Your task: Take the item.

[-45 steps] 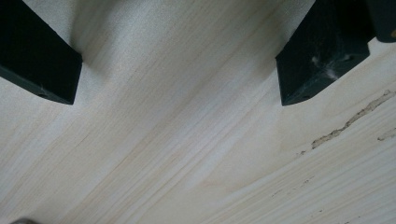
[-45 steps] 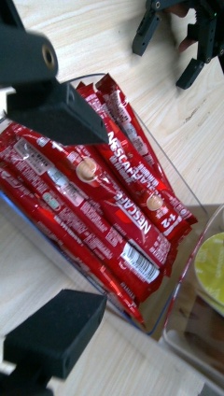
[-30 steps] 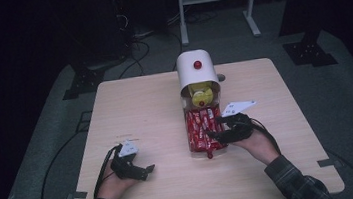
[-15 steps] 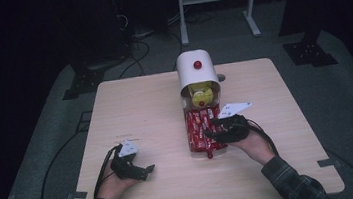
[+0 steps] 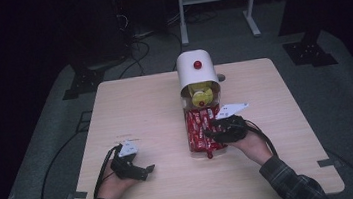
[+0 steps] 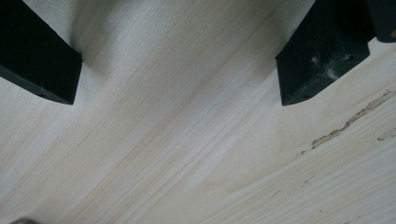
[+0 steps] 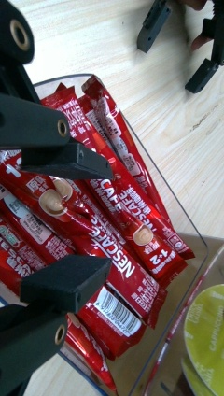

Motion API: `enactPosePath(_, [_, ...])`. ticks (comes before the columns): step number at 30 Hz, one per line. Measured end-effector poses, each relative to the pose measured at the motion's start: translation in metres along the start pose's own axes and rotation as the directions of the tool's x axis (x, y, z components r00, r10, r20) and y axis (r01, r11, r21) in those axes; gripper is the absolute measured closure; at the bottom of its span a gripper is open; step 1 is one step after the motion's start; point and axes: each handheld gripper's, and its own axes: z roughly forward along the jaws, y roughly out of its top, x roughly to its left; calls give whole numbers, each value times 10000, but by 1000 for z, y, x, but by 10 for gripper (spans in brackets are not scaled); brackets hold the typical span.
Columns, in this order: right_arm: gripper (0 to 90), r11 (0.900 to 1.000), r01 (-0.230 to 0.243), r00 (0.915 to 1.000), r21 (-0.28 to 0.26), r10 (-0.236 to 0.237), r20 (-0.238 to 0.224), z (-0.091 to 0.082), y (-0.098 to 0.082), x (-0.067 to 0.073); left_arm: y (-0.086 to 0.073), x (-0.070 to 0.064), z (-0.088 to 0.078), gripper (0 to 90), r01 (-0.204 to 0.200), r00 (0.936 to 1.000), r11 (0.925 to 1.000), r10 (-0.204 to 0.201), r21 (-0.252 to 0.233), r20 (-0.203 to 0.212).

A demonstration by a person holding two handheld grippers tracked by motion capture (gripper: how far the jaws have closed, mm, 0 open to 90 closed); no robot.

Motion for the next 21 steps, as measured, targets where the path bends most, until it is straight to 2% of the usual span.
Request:
enactPosePath(8, [541,9999,59,9999,137,-61,111,4,-1,0,0,0,0,0,2,10000,10000,-2,7,-1])
enactPosePath(21, [705,9997,97,9998,203,-101,197,3,-4,1,0,0,0,0,-1,10000,10000,1,6,-2])
